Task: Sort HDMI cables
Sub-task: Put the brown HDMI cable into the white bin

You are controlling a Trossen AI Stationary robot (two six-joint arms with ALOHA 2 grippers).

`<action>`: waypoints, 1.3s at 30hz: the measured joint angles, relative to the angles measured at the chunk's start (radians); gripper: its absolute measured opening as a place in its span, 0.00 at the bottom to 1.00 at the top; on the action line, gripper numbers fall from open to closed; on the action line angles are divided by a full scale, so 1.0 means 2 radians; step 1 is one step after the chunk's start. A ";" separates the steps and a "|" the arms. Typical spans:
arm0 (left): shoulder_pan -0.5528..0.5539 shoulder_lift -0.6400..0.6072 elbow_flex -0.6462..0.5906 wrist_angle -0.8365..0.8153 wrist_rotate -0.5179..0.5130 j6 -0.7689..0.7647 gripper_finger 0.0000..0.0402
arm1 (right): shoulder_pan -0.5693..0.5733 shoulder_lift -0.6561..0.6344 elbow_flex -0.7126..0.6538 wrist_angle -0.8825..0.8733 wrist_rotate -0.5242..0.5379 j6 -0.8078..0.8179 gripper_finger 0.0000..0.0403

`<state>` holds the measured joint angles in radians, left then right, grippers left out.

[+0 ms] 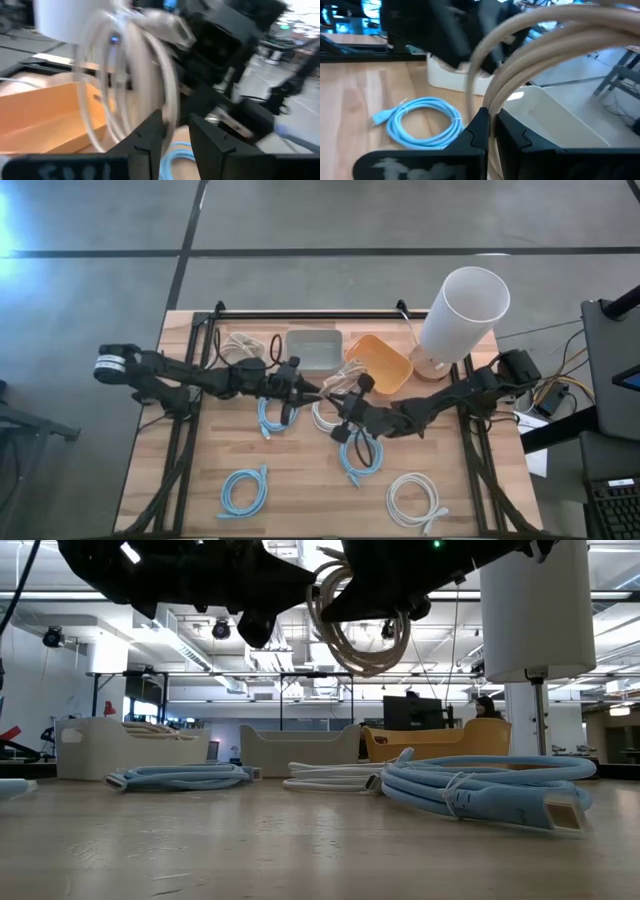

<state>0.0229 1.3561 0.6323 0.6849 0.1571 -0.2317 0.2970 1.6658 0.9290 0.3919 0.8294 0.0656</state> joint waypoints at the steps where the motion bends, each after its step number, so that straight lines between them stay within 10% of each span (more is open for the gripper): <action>1: 0.000 0.000 0.000 -0.002 0.003 -0.002 0.25 | 0.000 -0.001 0.000 0.001 -0.002 0.000 0.03; 39: 0.011 0.010 0.004 0.037 -0.070 0.038 0.54 | 0.002 -0.004 0.001 -0.004 0.015 0.020 0.03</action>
<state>0.0447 1.3759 0.6403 0.7589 0.0177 -0.1558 0.3008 1.6569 0.9302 0.3847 0.8585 0.1047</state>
